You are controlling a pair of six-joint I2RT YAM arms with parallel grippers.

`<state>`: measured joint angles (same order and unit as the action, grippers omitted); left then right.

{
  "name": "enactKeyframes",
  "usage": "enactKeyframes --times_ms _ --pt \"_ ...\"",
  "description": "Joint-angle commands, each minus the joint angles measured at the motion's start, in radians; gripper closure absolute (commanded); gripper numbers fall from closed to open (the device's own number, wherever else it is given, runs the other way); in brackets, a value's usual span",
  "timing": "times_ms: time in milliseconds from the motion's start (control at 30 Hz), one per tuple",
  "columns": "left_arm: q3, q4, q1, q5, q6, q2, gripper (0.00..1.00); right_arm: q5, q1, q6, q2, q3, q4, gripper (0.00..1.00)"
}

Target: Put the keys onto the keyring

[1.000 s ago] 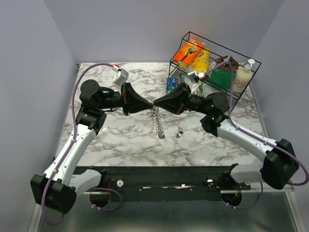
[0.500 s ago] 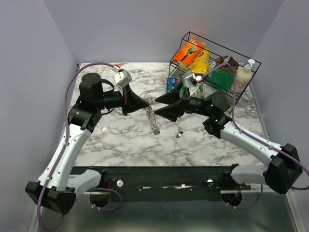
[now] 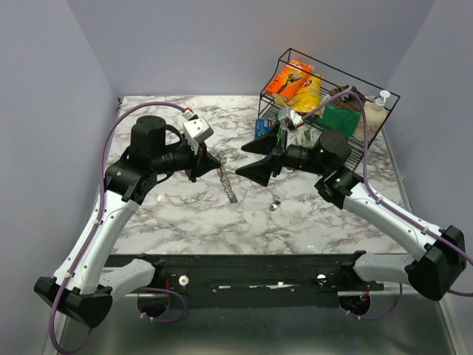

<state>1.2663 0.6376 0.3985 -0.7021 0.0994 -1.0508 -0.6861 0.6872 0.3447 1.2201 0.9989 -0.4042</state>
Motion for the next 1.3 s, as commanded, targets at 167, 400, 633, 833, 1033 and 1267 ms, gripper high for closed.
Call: enactKeyframes --times_ms 167,400,633,833,1033,1267 --pt "0.025 0.036 0.04 0.248 0.052 0.011 1.0 0.069 0.005 -0.052 -0.022 -0.078 0.077 0.0" --pt "-0.004 0.005 0.04 0.248 0.048 0.025 1.0 0.14 0.003 -0.026 -0.03 -0.117 0.122 0.0" --pt "-0.03 -0.007 0.042 0.233 0.051 0.015 1.0 0.278 -0.026 0.01 -0.013 -0.117 0.292 0.0" --pt "-0.057 -0.019 0.042 0.23 0.051 0.018 1.0 0.406 -0.064 0.045 0.024 -0.141 0.442 0.02" --pt "-0.082 -0.032 0.042 0.222 0.046 0.017 1.0 0.531 -0.097 0.094 0.104 -0.154 0.59 0.03" --pt "-0.111 -0.035 0.042 0.193 0.053 0.021 1.0 0.455 -0.233 0.152 0.134 -0.258 0.562 0.12"
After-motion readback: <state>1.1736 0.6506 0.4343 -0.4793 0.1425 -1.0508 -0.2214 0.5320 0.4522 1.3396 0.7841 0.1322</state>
